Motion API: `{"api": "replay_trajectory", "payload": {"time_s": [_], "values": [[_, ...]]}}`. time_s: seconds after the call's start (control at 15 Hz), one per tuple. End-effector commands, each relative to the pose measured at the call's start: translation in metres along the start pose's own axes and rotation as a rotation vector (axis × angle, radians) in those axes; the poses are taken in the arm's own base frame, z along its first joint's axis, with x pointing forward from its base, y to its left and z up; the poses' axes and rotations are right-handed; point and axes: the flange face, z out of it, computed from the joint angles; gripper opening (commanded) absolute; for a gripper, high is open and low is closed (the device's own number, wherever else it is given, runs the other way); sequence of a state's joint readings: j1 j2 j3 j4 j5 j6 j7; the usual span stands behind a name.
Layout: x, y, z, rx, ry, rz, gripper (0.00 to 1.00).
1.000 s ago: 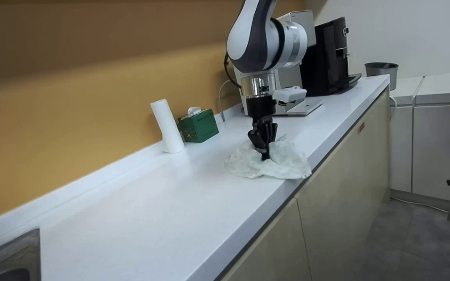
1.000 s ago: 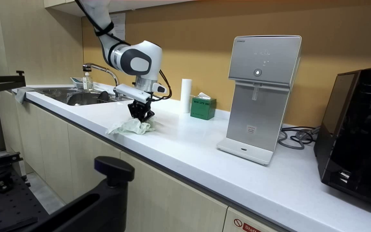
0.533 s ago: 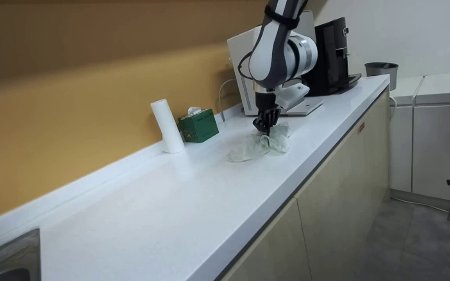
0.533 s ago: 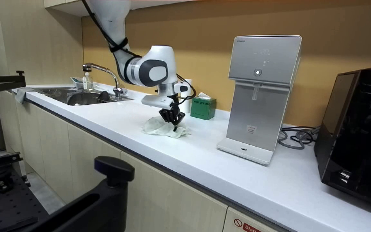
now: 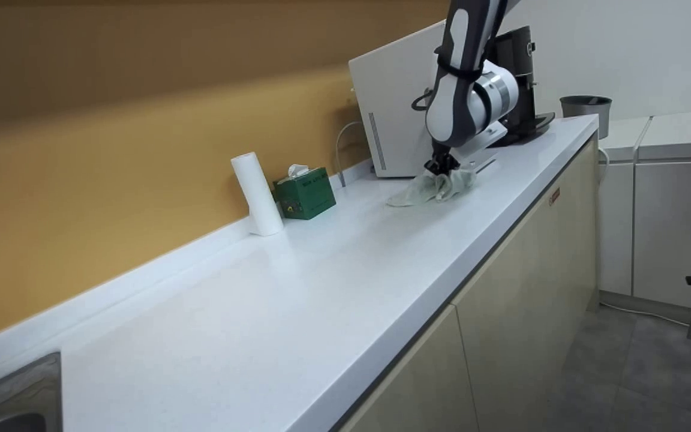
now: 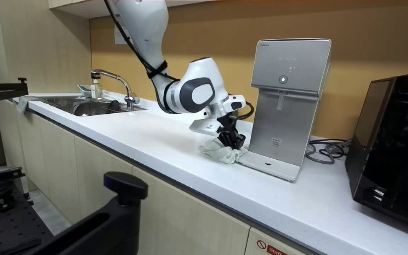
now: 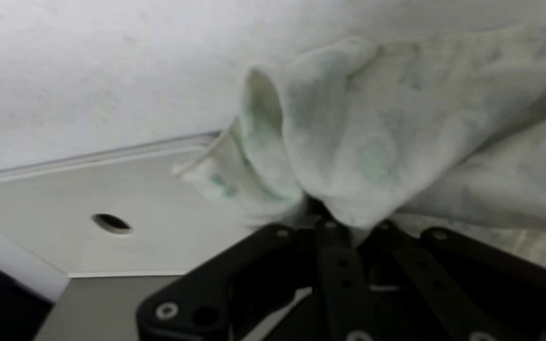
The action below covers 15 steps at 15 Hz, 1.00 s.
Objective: Use the towel to wipe the table
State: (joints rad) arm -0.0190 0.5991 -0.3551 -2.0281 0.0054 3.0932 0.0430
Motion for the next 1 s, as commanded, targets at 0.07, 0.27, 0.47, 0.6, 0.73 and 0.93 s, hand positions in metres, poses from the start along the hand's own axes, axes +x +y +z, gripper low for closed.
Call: {"api": "replay_trajectory", "payload": {"time_s": [0.07,0.27,0.47,0.6,0.73,0.93], "values": [[-0.023,0.026,0.011,-0.142,-0.045,0.139,0.02],[-0.038,0.005,-0.006,-0.137,-0.092,0.133,0.02],[-0.044,-0.02,-0.017,-0.097,-0.13,0.102,0.02],[-0.046,-0.045,-0.023,-0.048,-0.169,0.078,0.02],[-0.046,-0.074,-0.029,0.003,-0.2,0.048,0.02],[-0.046,-0.119,-0.028,0.068,-0.236,0.02,0.02]]}}
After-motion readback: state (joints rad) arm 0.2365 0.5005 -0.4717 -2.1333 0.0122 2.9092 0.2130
